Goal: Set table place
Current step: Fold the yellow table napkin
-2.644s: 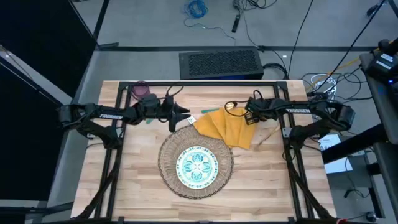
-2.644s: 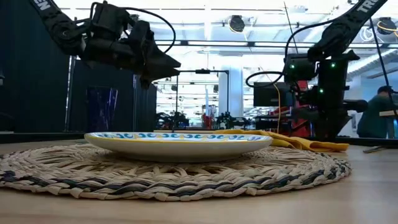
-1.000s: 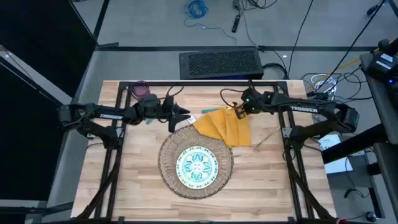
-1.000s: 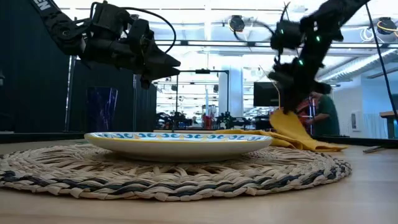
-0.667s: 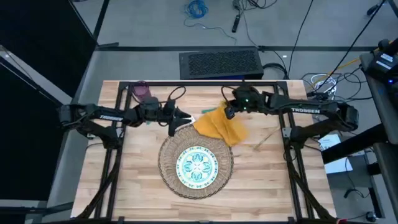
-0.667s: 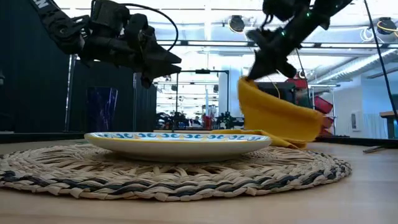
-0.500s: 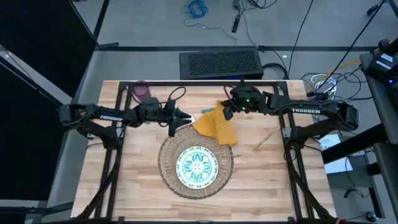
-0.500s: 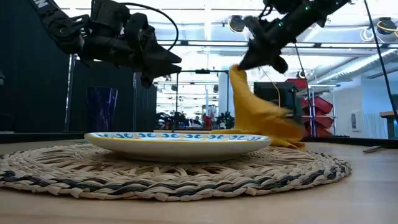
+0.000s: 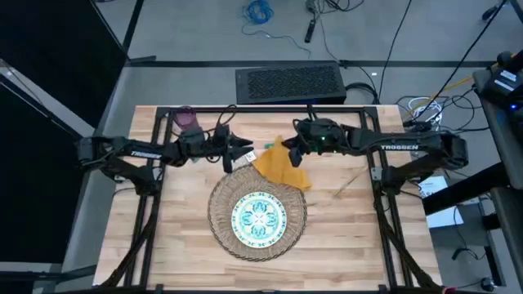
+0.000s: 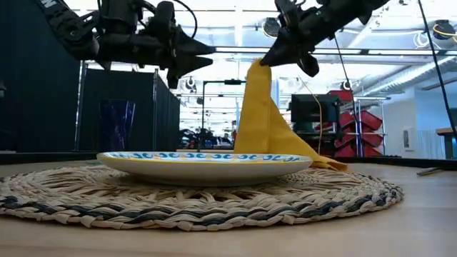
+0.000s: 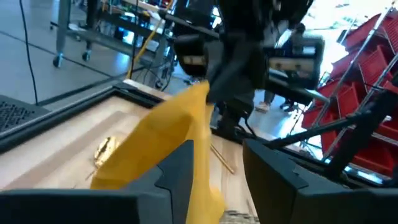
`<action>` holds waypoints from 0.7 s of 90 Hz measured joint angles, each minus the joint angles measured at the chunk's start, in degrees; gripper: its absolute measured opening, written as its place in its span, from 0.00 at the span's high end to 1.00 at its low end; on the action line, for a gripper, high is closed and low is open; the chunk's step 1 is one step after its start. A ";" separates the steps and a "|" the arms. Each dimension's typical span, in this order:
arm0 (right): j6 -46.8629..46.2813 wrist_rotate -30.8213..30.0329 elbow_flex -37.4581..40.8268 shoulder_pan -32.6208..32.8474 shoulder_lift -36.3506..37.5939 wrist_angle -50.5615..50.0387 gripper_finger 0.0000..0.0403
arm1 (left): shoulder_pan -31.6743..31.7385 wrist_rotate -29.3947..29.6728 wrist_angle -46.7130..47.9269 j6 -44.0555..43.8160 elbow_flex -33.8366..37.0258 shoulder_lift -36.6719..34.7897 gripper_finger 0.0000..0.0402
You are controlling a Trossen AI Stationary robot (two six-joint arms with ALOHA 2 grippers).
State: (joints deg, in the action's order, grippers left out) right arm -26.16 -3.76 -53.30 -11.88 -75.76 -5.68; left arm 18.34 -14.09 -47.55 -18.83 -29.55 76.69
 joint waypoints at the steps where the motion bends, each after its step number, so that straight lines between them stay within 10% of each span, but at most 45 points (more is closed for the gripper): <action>1: 0.03 0.32 0.00 0.00 -0.22 0.25 1.00 | -0.01 -0.01 0.00 0.19 -0.15 0.00 0.70; 40: -0.79 10.16 0.00 -0.53 -8.92 15.81 1.00 | -1.06 -5.30 13.29 7.21 -4.97 0.00 0.70; 63: -0.74 10.11 0.00 -5.18 -9.17 21.99 1.00 | -3.57 5.38 17.03 7.72 -4.96 0.02 0.70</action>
State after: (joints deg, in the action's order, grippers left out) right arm -26.90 6.35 -53.30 -17.06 -84.93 16.30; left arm 14.76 -8.71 -30.52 -11.11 -34.51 76.71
